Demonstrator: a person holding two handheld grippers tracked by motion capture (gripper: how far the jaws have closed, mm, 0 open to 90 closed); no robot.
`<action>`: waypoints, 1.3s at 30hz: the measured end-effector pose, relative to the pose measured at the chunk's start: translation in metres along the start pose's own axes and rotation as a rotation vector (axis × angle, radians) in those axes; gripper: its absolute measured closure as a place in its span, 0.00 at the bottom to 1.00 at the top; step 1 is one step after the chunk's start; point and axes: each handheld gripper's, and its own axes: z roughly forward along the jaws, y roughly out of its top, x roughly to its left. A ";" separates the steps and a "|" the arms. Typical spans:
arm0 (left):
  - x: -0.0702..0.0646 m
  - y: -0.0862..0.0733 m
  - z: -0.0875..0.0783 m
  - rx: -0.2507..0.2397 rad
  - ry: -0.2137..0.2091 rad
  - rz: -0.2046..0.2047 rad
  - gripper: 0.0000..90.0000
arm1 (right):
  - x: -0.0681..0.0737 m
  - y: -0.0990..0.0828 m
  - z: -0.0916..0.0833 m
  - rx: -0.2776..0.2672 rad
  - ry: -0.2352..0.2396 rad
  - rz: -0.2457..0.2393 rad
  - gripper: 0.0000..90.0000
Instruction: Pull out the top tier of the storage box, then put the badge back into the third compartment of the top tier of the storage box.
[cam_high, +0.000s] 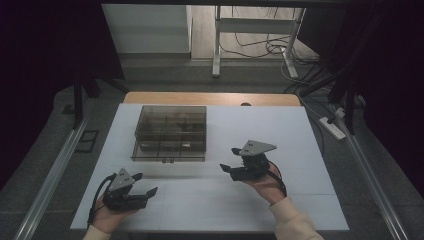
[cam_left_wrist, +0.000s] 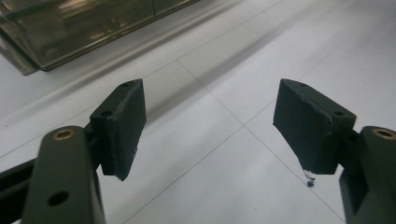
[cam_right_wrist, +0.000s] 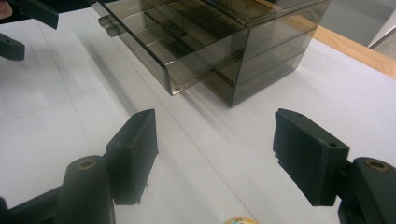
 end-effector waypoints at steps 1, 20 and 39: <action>0.000 0.000 0.001 0.000 -0.003 0.000 0.29 | -0.001 0.000 -0.001 0.001 0.000 0.004 0.34; -0.002 -0.004 0.009 0.003 -0.034 0.006 0.27 | -0.018 -0.006 -0.004 0.061 0.002 0.035 0.33; -0.004 -0.005 0.013 0.019 -0.043 0.022 0.26 | -0.038 -0.010 -0.010 0.136 -0.050 0.077 0.33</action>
